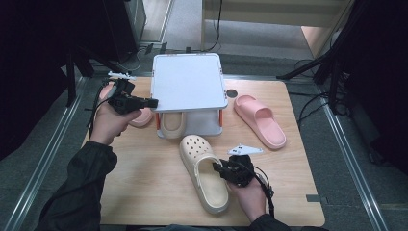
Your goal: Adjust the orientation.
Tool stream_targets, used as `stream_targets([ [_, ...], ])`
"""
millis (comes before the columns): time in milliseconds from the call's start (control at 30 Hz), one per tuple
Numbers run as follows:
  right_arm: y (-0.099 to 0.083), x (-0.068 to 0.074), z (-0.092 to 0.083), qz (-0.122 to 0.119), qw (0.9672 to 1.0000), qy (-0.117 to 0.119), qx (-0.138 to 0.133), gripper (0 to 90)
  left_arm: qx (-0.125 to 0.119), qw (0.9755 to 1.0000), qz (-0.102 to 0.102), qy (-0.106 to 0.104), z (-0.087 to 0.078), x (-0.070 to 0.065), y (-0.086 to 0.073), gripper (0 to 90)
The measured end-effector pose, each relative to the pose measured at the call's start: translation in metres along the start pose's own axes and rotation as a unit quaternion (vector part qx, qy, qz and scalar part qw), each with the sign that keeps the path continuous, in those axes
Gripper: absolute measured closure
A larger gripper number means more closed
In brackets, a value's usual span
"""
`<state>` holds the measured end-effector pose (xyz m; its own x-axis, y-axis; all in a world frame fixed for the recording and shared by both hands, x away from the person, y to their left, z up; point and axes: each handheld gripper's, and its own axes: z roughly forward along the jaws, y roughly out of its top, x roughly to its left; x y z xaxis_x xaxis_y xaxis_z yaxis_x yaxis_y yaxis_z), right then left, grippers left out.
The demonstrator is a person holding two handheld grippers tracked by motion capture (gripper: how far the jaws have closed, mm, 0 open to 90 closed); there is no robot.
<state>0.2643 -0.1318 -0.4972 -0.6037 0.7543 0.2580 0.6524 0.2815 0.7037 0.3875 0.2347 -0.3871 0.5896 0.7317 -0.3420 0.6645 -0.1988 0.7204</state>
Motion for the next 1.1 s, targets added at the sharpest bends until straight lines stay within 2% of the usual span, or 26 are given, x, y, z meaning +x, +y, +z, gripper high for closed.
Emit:
stream_targets([
  [300, 0.014, -0.007, -0.004, 0.004, 1.0, 0.005, -0.002, 77.4, -0.003, 0.9999, -0.006, -0.008, 0.0, 0.002, -0.001, 88.1],
  [500, 0.029, -0.009, -0.01, 0.005, 0.9998, 0.009, -0.015, 77.6, -0.002, 1.0, -0.005, -0.007, 0.0, 0.001, -0.001, 87.9],
  [833, 0.058, -0.029, -0.019, 0.02, 0.999, -0.013, -0.038, 77.7, -0.001, 1.0, -0.005, -0.007, 0.0, 0.001, -0.001, 87.8],
  [1100, 0.083, -0.044, -0.002, 0.029, 0.998, -0.041, -0.039, 77.5, -0.001, 0.9999, -0.006, -0.009, 0.0, 0.002, -0.001, 87.5],
])
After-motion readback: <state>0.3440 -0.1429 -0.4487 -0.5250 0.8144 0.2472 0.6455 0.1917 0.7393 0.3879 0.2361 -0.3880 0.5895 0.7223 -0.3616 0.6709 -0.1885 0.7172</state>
